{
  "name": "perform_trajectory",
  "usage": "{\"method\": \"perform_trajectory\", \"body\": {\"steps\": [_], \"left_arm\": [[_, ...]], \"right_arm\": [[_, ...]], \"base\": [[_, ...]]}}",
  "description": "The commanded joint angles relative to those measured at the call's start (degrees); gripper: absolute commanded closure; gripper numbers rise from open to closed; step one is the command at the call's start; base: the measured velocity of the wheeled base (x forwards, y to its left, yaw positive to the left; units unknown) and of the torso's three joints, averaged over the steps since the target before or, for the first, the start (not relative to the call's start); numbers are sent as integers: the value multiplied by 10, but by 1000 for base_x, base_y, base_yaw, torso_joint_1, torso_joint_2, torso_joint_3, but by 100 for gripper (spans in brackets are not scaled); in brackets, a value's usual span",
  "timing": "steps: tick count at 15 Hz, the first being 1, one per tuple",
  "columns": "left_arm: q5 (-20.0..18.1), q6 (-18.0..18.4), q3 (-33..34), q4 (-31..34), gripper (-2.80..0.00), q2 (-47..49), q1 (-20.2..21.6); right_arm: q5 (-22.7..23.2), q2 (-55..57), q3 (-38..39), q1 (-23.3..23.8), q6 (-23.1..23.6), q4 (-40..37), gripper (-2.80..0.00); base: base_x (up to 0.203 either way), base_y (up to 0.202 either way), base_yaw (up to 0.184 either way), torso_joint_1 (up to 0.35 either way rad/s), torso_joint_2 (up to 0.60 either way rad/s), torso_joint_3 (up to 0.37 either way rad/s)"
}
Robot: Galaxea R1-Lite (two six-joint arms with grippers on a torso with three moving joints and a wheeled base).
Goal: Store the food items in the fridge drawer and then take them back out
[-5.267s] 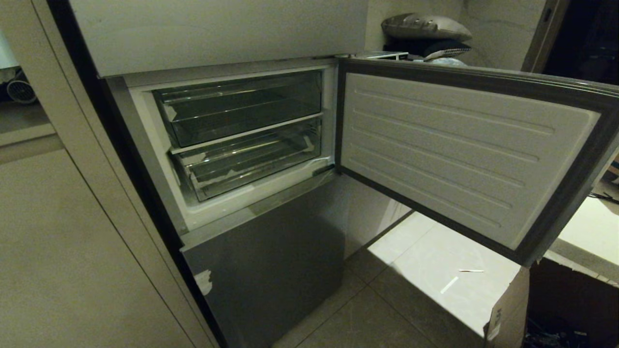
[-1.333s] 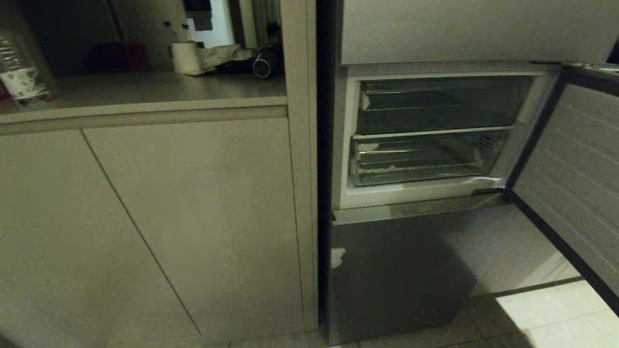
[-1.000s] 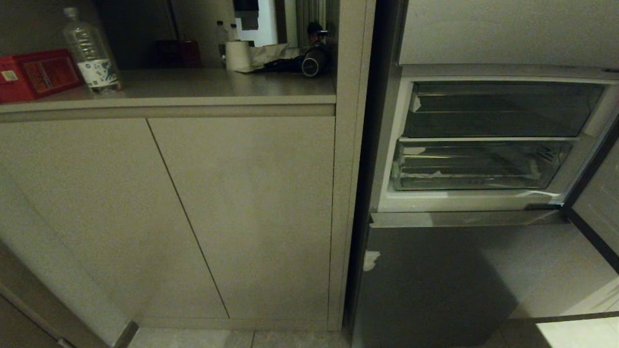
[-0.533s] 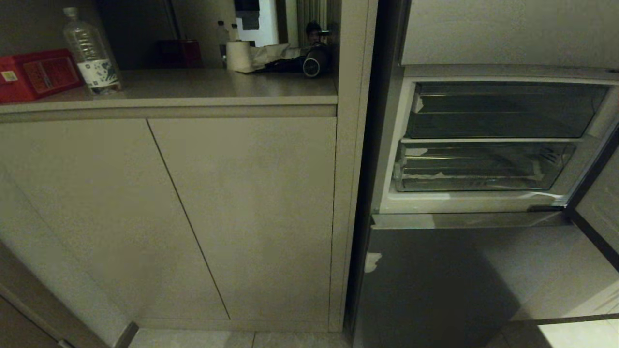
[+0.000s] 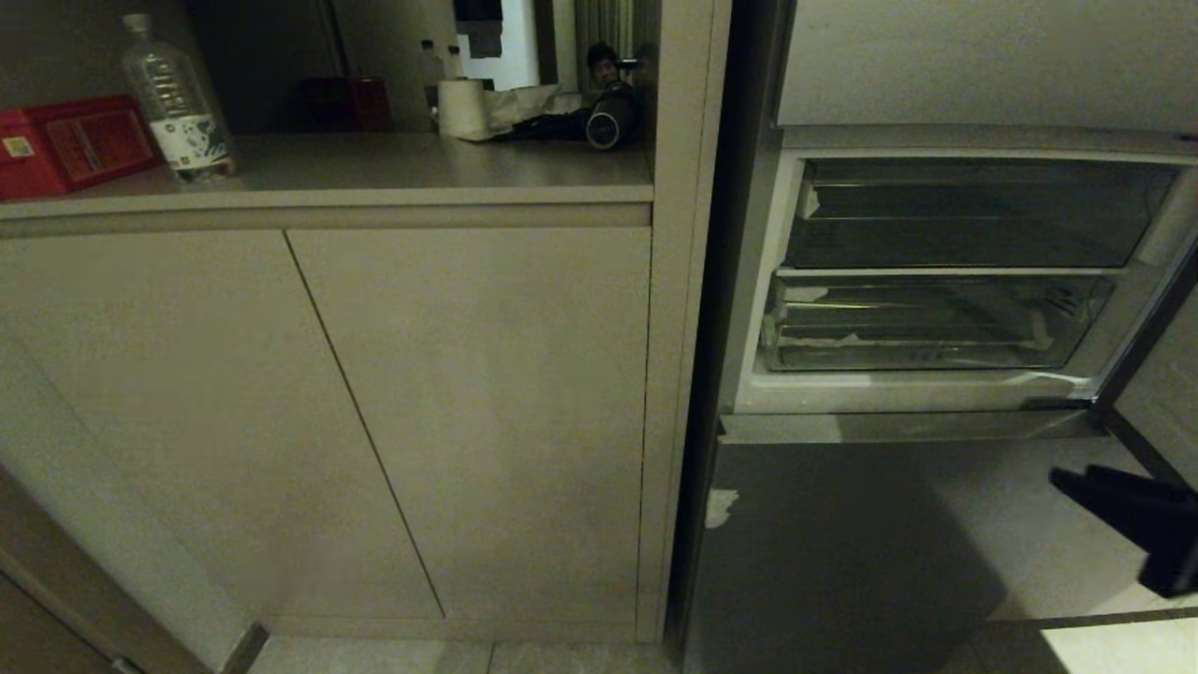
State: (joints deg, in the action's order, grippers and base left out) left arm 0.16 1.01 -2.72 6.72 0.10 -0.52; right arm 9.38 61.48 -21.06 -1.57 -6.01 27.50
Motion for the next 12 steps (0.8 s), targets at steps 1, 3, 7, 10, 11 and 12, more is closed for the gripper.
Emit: {"method": "perform_trajectory", "body": {"steps": [1, 3, 7, 10, 11, 12], "left_arm": [[0, 0, 0, 0, 0, 0, 1], [0, 0, 0, 0, 0, 0, 0], [0, 0, 0, 0, 0, 0, 1], [0, 0, 0, 0, 0, 0, 0], [0, 0, 0, 0, 0, 0, 0], [0, 0, 0, 0, 0, 0, 0]], "right_arm": [[5, 222, -22, -20, -1, 146, -280], [2, 327, -42, -42, -1, 262, -280], [-28, 487, -106, -79, 8, 446, -280], [-97, 571, -177, -95, 47, 548, -280], [-110, 581, -186, -105, 54, 560, -280], [-112, 582, -191, -111, 55, 562, -280]], "base": [[0, 0, 0, 0, 0, 0], [0, 0, 0, 0, 0, 0], [0, 0, 0, 0, 0, 0], [0, 0, 0, 0, 0, 0], [0, 0, 0, 0, 0, 0], [0, 0, 0, 0, 0, 0]]}}
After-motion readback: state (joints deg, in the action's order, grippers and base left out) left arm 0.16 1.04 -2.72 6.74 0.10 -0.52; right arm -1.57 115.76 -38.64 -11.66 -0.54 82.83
